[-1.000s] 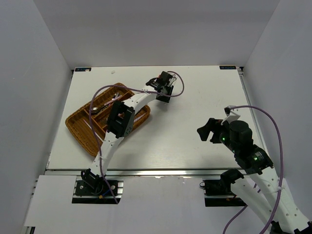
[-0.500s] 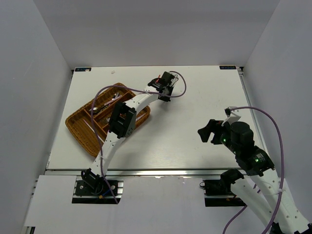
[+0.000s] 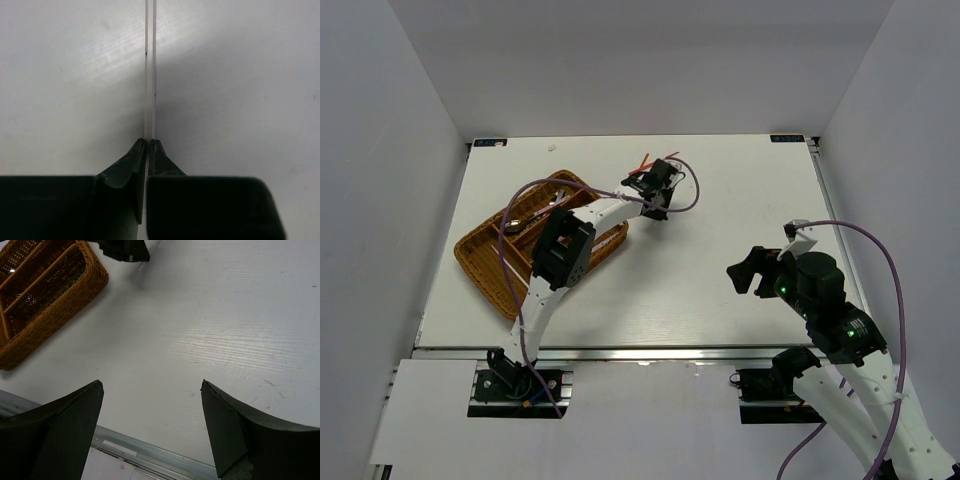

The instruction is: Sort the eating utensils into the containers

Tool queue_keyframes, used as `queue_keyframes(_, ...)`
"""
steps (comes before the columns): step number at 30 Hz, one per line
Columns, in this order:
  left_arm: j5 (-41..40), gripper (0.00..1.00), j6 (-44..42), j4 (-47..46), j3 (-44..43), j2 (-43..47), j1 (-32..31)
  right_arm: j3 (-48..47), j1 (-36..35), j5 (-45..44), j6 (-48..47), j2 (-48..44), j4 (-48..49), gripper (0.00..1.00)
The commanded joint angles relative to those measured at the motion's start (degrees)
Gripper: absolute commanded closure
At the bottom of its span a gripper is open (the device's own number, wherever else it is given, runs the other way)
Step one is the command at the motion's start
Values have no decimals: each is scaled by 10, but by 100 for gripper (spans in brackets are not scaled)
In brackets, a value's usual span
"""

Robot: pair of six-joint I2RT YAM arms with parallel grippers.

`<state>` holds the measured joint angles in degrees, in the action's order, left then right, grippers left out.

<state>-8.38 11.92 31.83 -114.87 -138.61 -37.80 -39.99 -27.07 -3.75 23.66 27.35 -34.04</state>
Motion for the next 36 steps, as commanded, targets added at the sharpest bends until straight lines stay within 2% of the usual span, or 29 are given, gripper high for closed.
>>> queue_keyframes(1, 19, 100, 44, -27, 81, 87, -22, -24, 1, 11, -8, -3, 5, 17)
queue_keyframes(5, 19, 100, 66, -83, 153, 190, -35, -20, 1, 11, -6, -6, 6, 16)
queue_keyframes(13, 13, 100, 83, -105, 232, 261, -48, -20, 1, 18, -4, -4, 10, 17)
queue_keyframes(16, -26, 100, 105, -114, 274, 307, -48, -21, 1, 20, -4, -2, 12, 17)
queue_keyframes(19, -126, 100, 149, -105, 327, 381, -47, -21, 1, 21, -4, -1, 13, 17)
queue_keyframes(20, -191, 100, 185, -100, 347, 406, -47, -21, 2, 22, -4, 0, 14, 16)
queue_keyframes(23, -230, 100, 258, -109, 450, 518, -24, -20, 1, 31, -4, 2, 21, 17)
queue_keyframes(26, -254, 100, 321, -100, 556, 628, 45, -18, 1, 51, -2, 7, 31, 17)
queue_keyframes(31, -278, 100, 364, -59, 686, 806, 129, -13, 1, 60, -3, 8, 39, 17)
queue_keyframes(32, -259, 100, 334, -70, 700, 823, 134, -11, 2, 53, -3, 7, 41, 17)
queue_keyframes(36, -182, 100, 297, -49, 686, 799, 139, 10, 1, 58, 13, 30, 75, 15)
